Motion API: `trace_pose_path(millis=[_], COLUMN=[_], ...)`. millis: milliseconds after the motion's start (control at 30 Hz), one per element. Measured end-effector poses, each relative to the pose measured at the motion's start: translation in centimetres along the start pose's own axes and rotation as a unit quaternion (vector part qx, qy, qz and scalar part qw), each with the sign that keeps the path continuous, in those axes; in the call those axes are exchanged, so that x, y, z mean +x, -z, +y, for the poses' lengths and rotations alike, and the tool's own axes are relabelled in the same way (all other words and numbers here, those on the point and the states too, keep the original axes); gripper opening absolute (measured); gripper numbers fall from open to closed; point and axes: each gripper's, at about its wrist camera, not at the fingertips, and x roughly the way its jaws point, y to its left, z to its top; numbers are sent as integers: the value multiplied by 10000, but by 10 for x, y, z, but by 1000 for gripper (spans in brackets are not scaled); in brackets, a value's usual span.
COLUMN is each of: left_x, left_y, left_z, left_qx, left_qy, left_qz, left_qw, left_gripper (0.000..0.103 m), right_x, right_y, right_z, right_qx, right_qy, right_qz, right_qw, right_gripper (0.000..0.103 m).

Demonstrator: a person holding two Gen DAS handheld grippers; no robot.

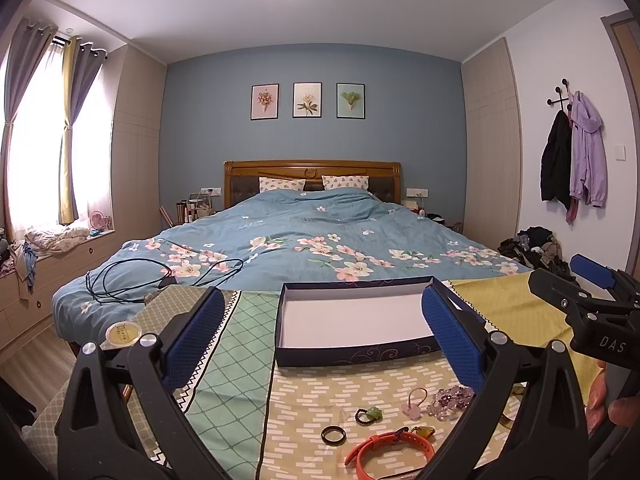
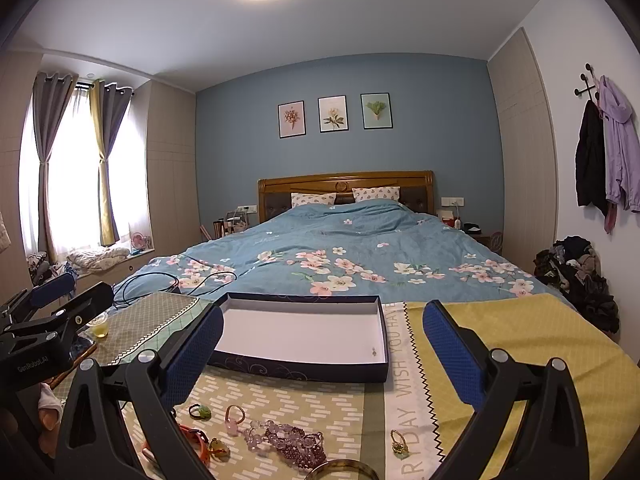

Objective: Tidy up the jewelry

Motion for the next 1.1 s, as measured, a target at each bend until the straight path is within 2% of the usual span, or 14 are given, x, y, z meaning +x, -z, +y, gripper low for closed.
trace_pose_path(millis=[1100], left_x=[-1], left_y=[2], left_z=[-5], left_qx=[10], left_qy=[4], left_qz=[26], left_qw=[10000], left_gripper=[97], right_x=[1], right_y=[0], right_z=[-3], right_qx=[57], right_qy=[-20], right_qz=[39], right_qw=[10000], right_gripper=[97])
